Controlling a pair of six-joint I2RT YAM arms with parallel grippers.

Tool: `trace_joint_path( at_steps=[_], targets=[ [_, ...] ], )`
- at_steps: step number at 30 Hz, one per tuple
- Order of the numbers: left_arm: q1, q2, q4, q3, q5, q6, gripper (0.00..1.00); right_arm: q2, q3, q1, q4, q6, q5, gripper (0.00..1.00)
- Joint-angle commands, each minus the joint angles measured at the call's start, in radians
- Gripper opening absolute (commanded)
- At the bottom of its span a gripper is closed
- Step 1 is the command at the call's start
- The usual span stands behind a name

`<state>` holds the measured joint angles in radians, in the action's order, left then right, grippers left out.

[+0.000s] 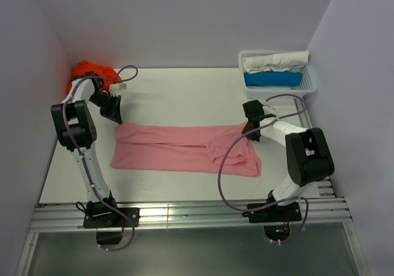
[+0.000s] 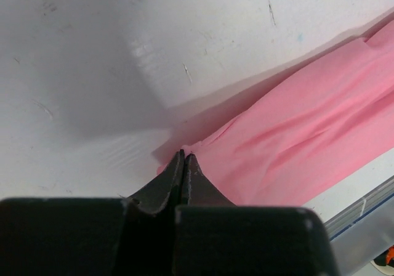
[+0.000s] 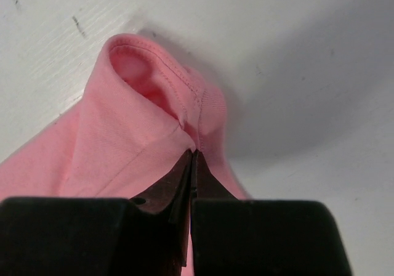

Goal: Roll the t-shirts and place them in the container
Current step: Fold the tshirt

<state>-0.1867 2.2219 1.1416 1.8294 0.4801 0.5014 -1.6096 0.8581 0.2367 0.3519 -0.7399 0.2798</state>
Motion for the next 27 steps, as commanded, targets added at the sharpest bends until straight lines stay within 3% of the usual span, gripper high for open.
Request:
trace_joint_path(
  at_steps=[1, 14, 21, 24, 27],
  targets=[
    [-0.007, 0.022, 0.009, 0.053, 0.035, -0.020, 0.00, -0.001, 0.024, -0.039, 0.027, 0.031, 0.047, 0.02],
    [0.010, 0.131, -0.055, 0.200, 0.043, -0.093, 0.02, -0.036, 0.071, -0.089, 0.044, 0.076, 0.059, 0.01],
    [0.026, 0.119, -0.103, 0.220, 0.035, -0.116, 0.48, -0.056, 0.098, -0.096, 0.055, 0.082, 0.050, 0.07],
    [0.020, 0.095, -0.099, 0.243, 0.041, -0.116, 0.58, -0.072, 0.120, -0.097, 0.073, 0.094, 0.058, 0.12],
    [0.010, 0.064, -0.074, 0.251, 0.058, -0.098, 0.58, -0.085, 0.136, -0.106, 0.082, 0.102, 0.056, 0.20]
  ],
)
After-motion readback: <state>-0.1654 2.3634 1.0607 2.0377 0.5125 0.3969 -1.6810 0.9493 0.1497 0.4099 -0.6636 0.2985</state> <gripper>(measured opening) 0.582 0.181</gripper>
